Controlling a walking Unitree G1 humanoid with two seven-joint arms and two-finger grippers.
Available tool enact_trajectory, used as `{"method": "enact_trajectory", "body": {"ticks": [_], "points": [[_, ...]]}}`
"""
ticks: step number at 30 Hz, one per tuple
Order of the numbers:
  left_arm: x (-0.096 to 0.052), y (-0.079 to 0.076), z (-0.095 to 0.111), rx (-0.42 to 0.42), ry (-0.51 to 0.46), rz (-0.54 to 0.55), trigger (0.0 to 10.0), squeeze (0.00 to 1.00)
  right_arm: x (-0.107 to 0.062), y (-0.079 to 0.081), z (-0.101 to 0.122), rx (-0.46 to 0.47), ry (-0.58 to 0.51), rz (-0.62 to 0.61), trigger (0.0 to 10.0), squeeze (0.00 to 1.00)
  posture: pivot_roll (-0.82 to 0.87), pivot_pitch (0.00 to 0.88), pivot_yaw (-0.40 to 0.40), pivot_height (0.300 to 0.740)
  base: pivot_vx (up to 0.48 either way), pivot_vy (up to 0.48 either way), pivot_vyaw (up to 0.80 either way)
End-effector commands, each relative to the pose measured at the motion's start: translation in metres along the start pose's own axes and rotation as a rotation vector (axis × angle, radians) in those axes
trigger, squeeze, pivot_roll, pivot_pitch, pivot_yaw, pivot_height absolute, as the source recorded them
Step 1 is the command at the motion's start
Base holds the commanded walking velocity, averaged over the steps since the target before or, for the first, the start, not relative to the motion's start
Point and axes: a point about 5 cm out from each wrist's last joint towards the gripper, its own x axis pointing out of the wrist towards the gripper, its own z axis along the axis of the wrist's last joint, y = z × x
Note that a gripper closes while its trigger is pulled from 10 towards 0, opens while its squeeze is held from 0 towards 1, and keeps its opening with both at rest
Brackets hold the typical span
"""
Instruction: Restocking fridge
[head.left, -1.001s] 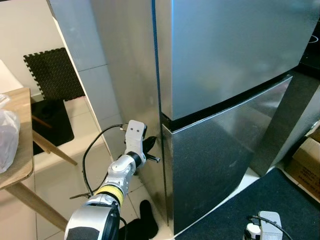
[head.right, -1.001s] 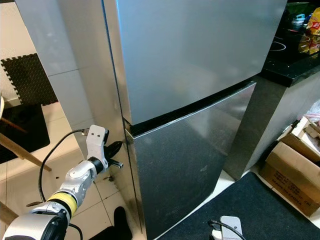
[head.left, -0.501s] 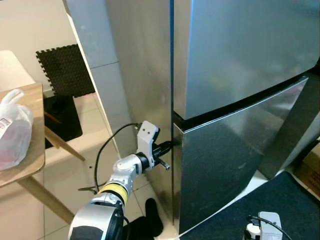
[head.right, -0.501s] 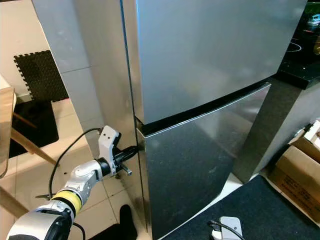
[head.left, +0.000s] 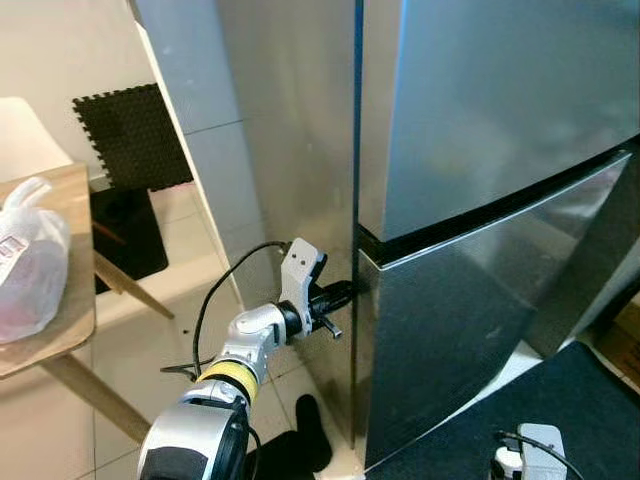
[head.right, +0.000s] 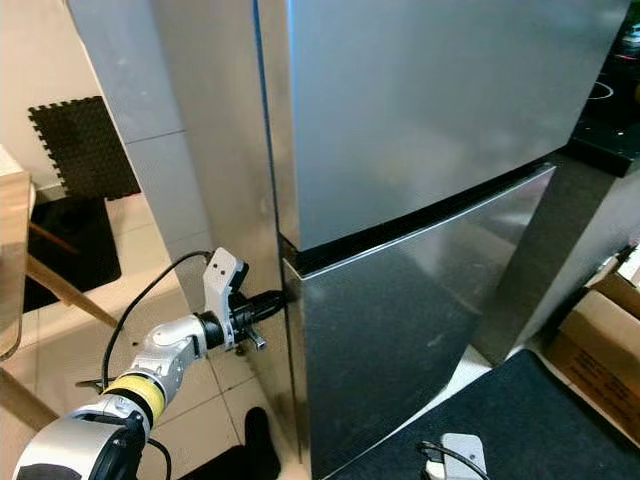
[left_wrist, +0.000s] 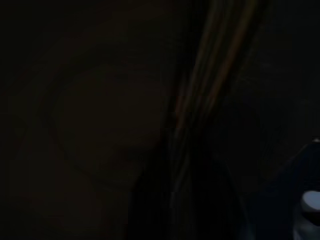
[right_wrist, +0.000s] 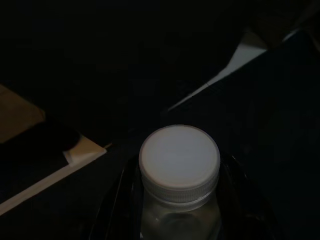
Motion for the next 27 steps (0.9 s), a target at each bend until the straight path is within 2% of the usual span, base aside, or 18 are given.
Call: {"method": "enact_trajectory", "body": {"ticks": [1, 7, 10, 11, 14, 15, 16, 17, 18, 19, 20, 21, 22, 23, 24, 26, 27], "points": [[0.013, -0.012, 0.002, -0.005, 0.011, -0.075, 10.0, 1.00, -0.001, 0.000, -0.001, -0.003, -0.010, -0.001, 10.0, 0.00, -0.15, 0.042, 0.068, 0.726, 0.000, 0.000, 0.00], [0.018, -0.019, 0.003, -0.010, 0.005, -0.136, 10.0, 1.00, -0.001, 0.000, -0.001, 0.000, -0.011, -0.003, 10.0, 0.00, -0.15, 0.043, 0.070, 0.726, 0.000, 0.000, 0.00], [0.025, -0.035, 0.001, -0.024, 0.027, -0.291, 10.0, 1.00, -0.003, -0.001, -0.006, 0.004, 0.014, 0.008, 10.0, 0.00, -0.15, 0.043, 0.066, 0.726, 0.000, 0.000, 0.00], [0.025, -0.035, 0.001, -0.024, 0.027, -0.291, 10.0, 1.00, -0.003, -0.001, -0.006, 0.004, 0.014, 0.008, 10.0, 0.00, -0.15, 0.043, 0.066, 0.726, 0.000, 0.000, 0.00], [0.030, -0.067, -0.008, -0.119, 0.090, -0.610, 10.0, 1.00, -0.006, 0.001, -0.019, -0.012, 0.077, 0.046, 10.0, 0.00, -0.15, 0.042, 0.064, 0.726, 0.000, 0.000, 0.00], [0.030, -0.067, -0.008, -0.119, 0.090, -0.610, 10.0, 1.00, -0.006, 0.001, -0.019, -0.012, 0.077, 0.046, 10.0, 0.00, -0.15, 0.042, 0.064, 0.726, 0.000, 0.000, 0.00], [0.031, -0.075, -0.010, -0.140, 0.099, -0.687, 10.0, 1.00, -0.007, 0.001, -0.022, -0.014, 0.089, 0.051, 10.0, 0.00, -0.15, 0.042, 0.064, 0.726, 0.000, 0.000, 0.00], [0.031, -0.075, -0.010, -0.140, 0.099, -0.687, 10.0, 1.00, -0.007, 0.001, -0.022, -0.014, 0.089, 0.051, 10.0, 0.00, -0.15, 0.042, 0.064, 0.726, 0.000, 0.000, 0.00], [0.032, -0.086, -0.010, -0.167, 0.098, -0.764, 10.0, 1.00, -0.008, 0.001, -0.024, -0.013, 0.097, 0.048, 10.0, 0.00, -0.15, 0.043, 0.065, 0.726, 0.000, 0.000, 0.00], [0.032, -0.086, -0.010, -0.167, 0.098, -0.764, 10.0, 1.00, -0.008, 0.001, -0.024, -0.013, 0.097, 0.048, 10.0, 0.00, -0.15, 0.043, 0.065, 0.726, 0.000, 0.000, 0.00], [0.032, -0.095, -0.008, -0.185, 0.085, -0.825, 10.0, 1.00, -0.009, 0.000, -0.026, -0.012, 0.105, 0.043, 10.0, 0.00, -0.15, 0.042, 0.065, 0.726, 0.000, 0.000, 0.00], [0.033, -0.103, -0.006, -0.205, 0.064, -0.870, 10.0, 0.88, -0.010, 0.000, -0.029, -0.013, 0.116, 0.041, 10.0, 0.00, -0.15, 0.042, 0.065, 0.726, 0.000, 0.000, 0.00], [0.033, -0.103, -0.006, -0.205, 0.064, -0.870, 10.0, 0.88, -0.010, 0.000, -0.029, -0.013, 0.116, 0.041, 10.0, 0.00, -0.15, 0.042, 0.065, 0.726, 0.000, 0.000, 0.00], [0.034, -0.108, -0.002, -0.216, 0.039, -0.889, 10.0, 0.74, -0.012, -0.001, -0.034, -0.022, 0.139, 0.041, 10.0, 0.00, -0.15, 0.043, 0.064, 0.726, 0.000, 0.000, 0.00], [0.035, -0.107, -0.002, -0.206, 0.034, -0.876, 10.0, 0.68, -0.013, -0.002, -0.038, -0.029, 0.165, 0.040, 10.0, 0.00, -0.15, 0.043, 0.064, 0.726, 0.000, 0.000, 0.00], [0.035, -0.107, -0.002, -0.199, 0.033, -0.870, 10.0, 0.68, -0.014, -0.002, -0.041, -0.033, 0.182, 0.040, 10.0, 0.00, -0.15, 0.043, 0.064, 0.726, 0.000, 0.000, 0.00], [0.034, -0.105, -0.002, -0.200, 0.033, -0.864, 10.0, 0.61, -0.015, -0.002, -0.043, -0.035, 0.195, 0.044, 10.0, 0.00, -0.15, 0.045, 0.067, 0.726, 0.000, 0.000, 0.00]]}}
